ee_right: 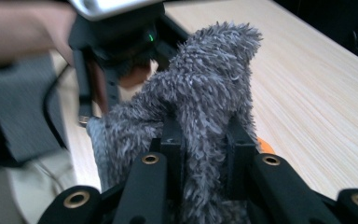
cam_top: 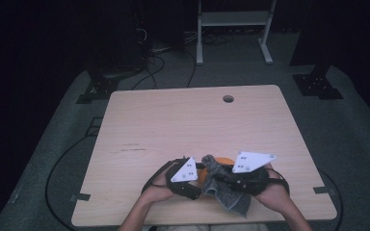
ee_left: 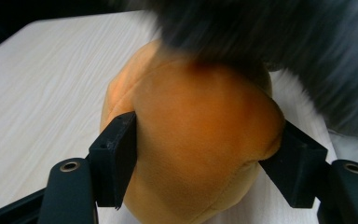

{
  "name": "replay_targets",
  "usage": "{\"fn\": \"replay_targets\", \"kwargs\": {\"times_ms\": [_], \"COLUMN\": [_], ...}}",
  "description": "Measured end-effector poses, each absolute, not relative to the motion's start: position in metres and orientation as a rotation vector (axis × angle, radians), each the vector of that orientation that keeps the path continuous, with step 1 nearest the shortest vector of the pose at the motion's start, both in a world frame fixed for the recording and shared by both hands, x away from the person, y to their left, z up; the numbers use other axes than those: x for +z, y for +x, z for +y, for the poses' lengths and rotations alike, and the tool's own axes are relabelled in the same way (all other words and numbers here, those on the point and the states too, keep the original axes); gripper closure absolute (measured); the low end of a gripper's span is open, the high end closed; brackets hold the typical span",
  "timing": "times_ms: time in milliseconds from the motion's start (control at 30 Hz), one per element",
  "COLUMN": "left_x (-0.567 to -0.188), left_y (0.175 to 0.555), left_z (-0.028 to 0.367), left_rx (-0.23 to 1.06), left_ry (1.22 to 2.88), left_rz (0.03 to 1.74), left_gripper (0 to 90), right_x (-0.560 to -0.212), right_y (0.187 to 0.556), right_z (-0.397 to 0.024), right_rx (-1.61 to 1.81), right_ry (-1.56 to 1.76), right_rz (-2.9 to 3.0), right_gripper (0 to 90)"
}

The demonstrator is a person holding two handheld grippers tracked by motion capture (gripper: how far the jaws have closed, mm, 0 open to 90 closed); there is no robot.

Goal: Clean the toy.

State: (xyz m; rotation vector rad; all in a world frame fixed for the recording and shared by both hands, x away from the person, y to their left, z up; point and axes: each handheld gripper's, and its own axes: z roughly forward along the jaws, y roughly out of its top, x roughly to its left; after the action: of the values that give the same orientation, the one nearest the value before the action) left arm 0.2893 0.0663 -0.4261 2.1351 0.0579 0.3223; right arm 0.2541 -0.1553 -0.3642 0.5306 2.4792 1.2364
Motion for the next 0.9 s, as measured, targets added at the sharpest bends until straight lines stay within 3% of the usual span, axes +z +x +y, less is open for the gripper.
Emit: {"fn": "replay_targets", "kwargs": {"times_ms": [300,467,667,900], "left_x": [-0.431,-0.423,-0.427,-0.430], "left_y": [0.298,0.305,0.307,0.310], "left_z": [0.075,0.074,0.074,0.078], "left_rx": [0.264,0.107,0.101,0.071], "left_ry": [2.170,2.073,2.102,2.106], "left_rz": [0.130,0.266,0.323,0.341], "left_gripper": [31.8,11.0,13.8,15.8], "right_x": [-0.390,-0.395,-0.392,-0.411], "right_y": [0.278,0.277,0.269,0.285], "right_z": [-0.200,-0.204,-0.184,-0.217], "right_rx": [1.232,1.276,1.276,1.280], "right_ry": [0.759,0.783,0.648,0.823], "right_rz": [2.456,2.434,2.474,2.468], "right_gripper": [73.2,73.2,72.9,72.7]}}
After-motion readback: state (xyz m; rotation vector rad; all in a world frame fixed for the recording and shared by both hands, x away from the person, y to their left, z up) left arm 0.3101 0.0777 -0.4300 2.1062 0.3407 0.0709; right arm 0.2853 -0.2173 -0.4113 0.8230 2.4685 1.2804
